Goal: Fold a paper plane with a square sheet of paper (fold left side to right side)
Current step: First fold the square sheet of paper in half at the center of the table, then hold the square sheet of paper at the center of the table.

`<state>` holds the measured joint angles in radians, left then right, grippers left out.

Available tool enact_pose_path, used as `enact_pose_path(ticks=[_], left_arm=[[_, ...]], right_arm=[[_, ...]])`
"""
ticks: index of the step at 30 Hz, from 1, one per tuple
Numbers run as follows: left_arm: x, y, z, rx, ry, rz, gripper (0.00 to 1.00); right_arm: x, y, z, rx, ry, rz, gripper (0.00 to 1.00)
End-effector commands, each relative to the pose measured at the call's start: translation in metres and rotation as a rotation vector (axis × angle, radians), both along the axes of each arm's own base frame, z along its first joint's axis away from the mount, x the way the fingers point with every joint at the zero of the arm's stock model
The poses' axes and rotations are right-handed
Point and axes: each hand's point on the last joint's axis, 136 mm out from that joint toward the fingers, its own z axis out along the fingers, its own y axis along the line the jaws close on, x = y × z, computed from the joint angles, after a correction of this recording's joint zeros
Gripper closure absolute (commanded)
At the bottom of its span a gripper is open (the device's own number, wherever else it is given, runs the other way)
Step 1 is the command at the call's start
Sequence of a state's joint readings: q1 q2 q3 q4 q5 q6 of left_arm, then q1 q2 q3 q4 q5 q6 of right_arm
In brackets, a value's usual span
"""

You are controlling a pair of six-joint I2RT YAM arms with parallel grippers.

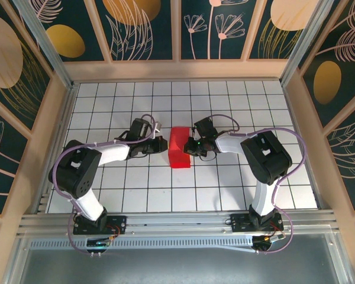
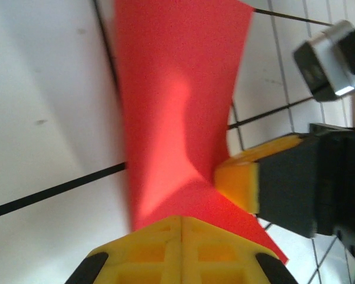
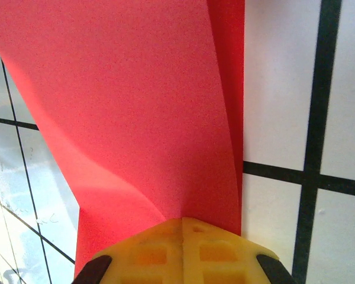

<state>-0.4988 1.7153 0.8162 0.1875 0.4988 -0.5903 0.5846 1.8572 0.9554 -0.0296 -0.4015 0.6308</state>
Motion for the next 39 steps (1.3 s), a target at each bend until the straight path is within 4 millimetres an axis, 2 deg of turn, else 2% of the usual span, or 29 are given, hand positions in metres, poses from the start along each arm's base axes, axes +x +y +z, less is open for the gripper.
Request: enact_pose_path(ticks=[1,6,14,23,29,36,39], left_arm=[[-0.005,-0.028,0.002,-0.032,-0.015,-0.098,0.94],[-0.006,-0.036,-0.013,-0.017,0.011,-0.101,0.94],[-0.012,-0.028,-0.041,0.040,0.059,-0.086,0.94],[-0.020,-0.017,-0.061,0.096,0.094,-0.067,0.94],[-0.022,-0.011,-0.071,0.129,0.116,-0.055,0.95],[-0.023,-0.008,-0.077,0.153,0.123,-0.049,0.96],[-0.024,-0.009,-0.077,0.152,0.125,-0.051,0.96]], right_arm=[[-0.038,-0.038,-0.058,-0.226,0.147,-0.013,1.00],[-0.039,-0.036,-0.058,-0.225,0.147,-0.004,1.00],[-0.038,-0.034,-0.056,-0.221,0.141,0.001,1.00],[-0.033,-0.027,-0.047,-0.192,0.119,0.010,1.00],[-0.013,-0.010,-0.015,-0.117,0.033,0.015,1.00],[0.010,0.014,0.050,0.045,-0.115,0.011,1.00],[0.015,0.019,0.058,0.075,-0.140,0.015,1.00]])
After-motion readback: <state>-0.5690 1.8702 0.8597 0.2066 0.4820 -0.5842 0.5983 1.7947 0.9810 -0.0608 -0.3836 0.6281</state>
